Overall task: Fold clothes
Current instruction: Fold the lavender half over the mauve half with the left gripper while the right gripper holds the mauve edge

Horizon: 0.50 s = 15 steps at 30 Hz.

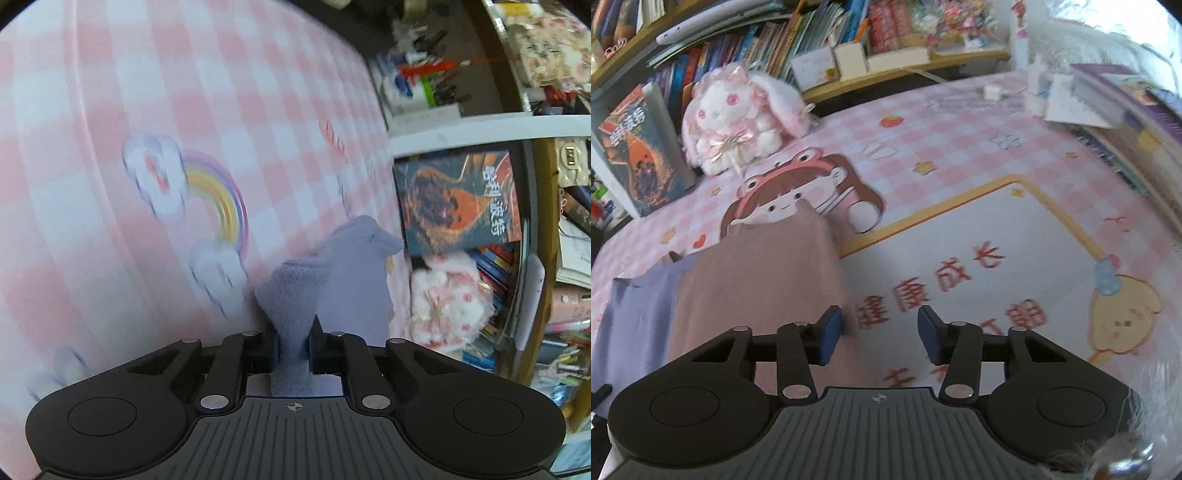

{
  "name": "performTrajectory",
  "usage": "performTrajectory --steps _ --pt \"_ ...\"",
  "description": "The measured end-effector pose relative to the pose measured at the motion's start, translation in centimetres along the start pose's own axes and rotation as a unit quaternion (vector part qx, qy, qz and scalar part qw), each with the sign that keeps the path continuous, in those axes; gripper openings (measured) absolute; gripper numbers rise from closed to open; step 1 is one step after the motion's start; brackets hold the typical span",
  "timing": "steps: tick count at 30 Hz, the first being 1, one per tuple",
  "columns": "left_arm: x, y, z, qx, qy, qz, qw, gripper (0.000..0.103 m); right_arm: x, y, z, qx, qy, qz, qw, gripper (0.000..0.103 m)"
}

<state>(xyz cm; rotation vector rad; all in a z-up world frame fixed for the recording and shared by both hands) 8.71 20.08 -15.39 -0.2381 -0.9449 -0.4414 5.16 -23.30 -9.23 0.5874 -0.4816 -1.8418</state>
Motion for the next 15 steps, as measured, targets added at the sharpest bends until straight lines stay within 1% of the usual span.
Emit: performTrajectory --steps 1,2,4,6,7,9,11,14,15 --pt "-0.2 0.3 0.2 0.003 0.001 -0.007 1.0000 0.016 -0.5 0.0 -0.4 -0.006 0.009 0.003 1.000 0.038" --pt "-0.3 0.4 0.3 0.004 -0.003 -0.006 1.0000 0.018 -1.0 0.0 -0.8 -0.011 0.018 0.007 1.000 0.034" --pt "-0.4 0.5 0.1 0.004 -0.016 -0.001 0.9999 0.022 -2.1 -0.1 -1.5 -0.020 0.032 0.018 0.999 0.029" --pt "-0.3 0.5 0.0 0.005 -0.032 0.006 0.9995 0.032 -2.9 -0.2 -2.2 -0.027 0.041 0.027 0.998 0.024" --pt "-0.3 0.5 -0.1 0.005 -0.041 0.012 0.9991 0.033 -3.2 -0.2 -2.5 -0.029 0.044 0.030 0.998 0.021" --pt "-0.3 0.5 -0.1 0.007 -0.046 0.020 0.9987 0.036 -3.3 0.2 -2.9 -0.026 0.045 0.033 0.998 0.020" --pt "-0.2 0.5 -0.1 0.011 -0.047 0.024 0.9986 0.037 -3.2 0.8 -3.2 -0.022 0.049 0.035 0.998 0.020" --pt "-0.1 0.2 -0.1 0.026 -0.038 0.024 0.9986 0.037 -3.2 2.2 -4.2 -0.019 0.059 0.040 0.997 0.020" --pt "-0.1 0.2 -0.1 0.032 -0.035 0.025 0.9986 0.034 -3.3 2.7 -4.7 -0.020 0.066 0.045 0.997 0.020"
Point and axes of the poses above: each gripper's, at about its wrist camera, not at the fingertips, and z roughly against the way its jaws point, x to its right, y to its top, the point moved 9 cm from there along -z, roughly the way its jaws point, and after that the axes turned 6 degrees about z, right-handed, at the moved point
